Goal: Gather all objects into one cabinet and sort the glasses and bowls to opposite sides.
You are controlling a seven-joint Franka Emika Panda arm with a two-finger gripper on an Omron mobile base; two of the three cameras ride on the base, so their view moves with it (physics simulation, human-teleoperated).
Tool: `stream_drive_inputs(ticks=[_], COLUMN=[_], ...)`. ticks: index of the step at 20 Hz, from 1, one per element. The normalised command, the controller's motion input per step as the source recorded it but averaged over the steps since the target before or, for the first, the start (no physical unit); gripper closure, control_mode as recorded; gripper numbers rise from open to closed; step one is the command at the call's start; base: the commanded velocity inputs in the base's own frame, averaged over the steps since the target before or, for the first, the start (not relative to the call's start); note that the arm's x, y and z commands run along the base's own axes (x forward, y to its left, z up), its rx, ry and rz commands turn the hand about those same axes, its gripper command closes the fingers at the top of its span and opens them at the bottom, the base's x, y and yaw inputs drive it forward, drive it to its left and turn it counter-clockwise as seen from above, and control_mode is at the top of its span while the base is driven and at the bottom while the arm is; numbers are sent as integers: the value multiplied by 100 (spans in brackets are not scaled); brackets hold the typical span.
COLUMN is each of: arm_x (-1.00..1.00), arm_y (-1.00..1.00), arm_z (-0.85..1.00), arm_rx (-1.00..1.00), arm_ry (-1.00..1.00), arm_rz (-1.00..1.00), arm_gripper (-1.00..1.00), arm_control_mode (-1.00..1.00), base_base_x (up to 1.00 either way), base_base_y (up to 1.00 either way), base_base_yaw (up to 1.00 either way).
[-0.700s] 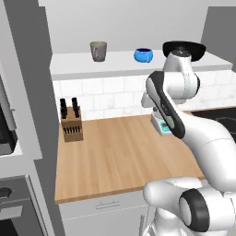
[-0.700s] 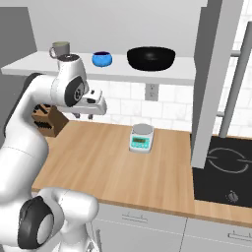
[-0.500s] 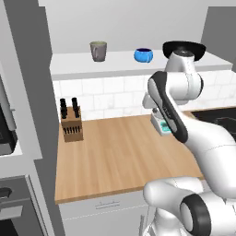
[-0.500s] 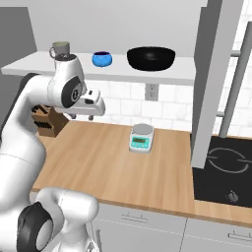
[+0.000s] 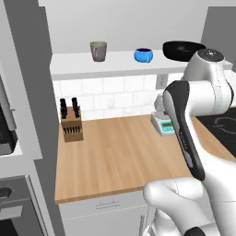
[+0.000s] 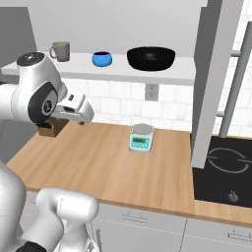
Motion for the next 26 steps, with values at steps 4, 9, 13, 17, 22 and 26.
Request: stream_drive_inputs(ticks=[4,9,13,17,22,26], arm_x=[-52,-71,-40,-16,-12,0], arm_y=[-2,0,0,0,1,0], arm_z=[26,1,0,0,0,0], arm_rx=[0,0,0,0,0,0], arm_ry=[-2,-1,0,0,0,0], arm_rz=[-8,0,8,7,1,0], arm_gripper=[-100,-100,-100,-100,-100,-100], arm_control_mode=[-100,-100,-100,-100,100,100], base_base_x=[0,0,0,0,-21,-90], base_base_y=[0,0,0,0,0,0], base_base_yaw=[0,0,0,0,1,14])
